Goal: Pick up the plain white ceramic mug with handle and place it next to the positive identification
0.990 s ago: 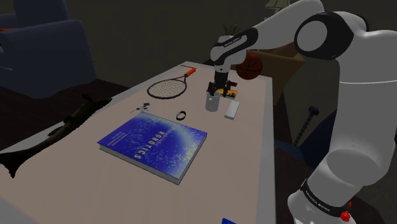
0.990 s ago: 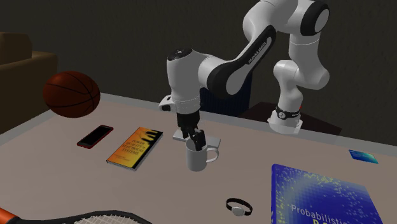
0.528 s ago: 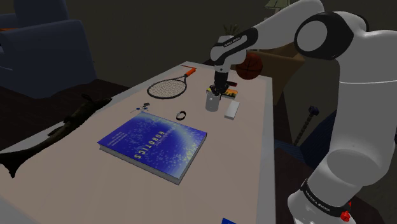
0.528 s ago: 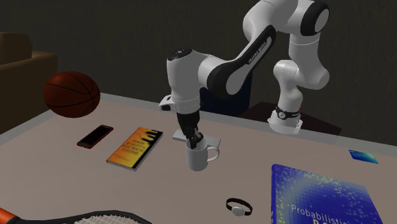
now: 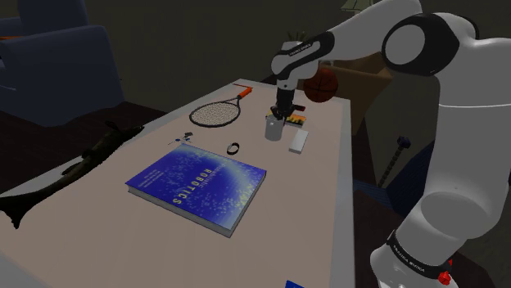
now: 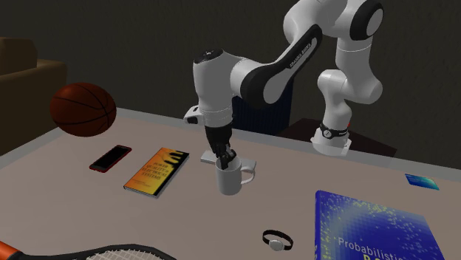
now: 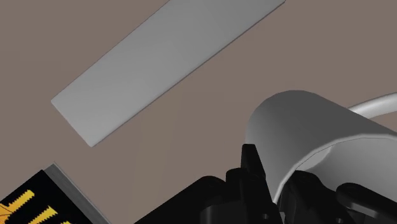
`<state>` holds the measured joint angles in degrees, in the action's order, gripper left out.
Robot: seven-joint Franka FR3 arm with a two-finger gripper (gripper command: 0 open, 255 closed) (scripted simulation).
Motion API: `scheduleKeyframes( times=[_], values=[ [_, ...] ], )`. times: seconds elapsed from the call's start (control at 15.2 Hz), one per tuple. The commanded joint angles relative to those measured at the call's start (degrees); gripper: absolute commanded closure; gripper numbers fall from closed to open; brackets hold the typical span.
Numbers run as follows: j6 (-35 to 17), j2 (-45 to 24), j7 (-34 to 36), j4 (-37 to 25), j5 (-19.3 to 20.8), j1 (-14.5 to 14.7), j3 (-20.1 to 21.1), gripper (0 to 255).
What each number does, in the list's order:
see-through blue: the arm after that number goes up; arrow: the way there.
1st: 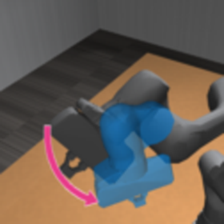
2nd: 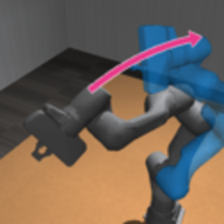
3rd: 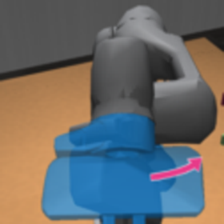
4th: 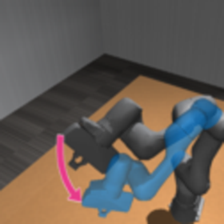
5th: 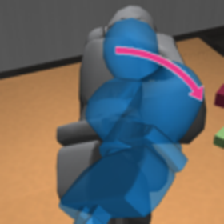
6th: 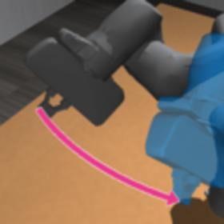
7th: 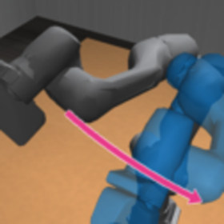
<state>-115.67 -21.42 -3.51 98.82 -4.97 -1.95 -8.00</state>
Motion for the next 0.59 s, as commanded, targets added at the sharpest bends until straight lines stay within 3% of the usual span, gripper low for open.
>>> scheduleKeyframes(
  times=[0.0,0.53],
  values=[
    [1.4,0.5,0.2,-0.9,0.1,0.0,0.0,255],
    [6.8,2.4,0.5,-4.4,0.5,0.1,-0.2,255]
  ],
)
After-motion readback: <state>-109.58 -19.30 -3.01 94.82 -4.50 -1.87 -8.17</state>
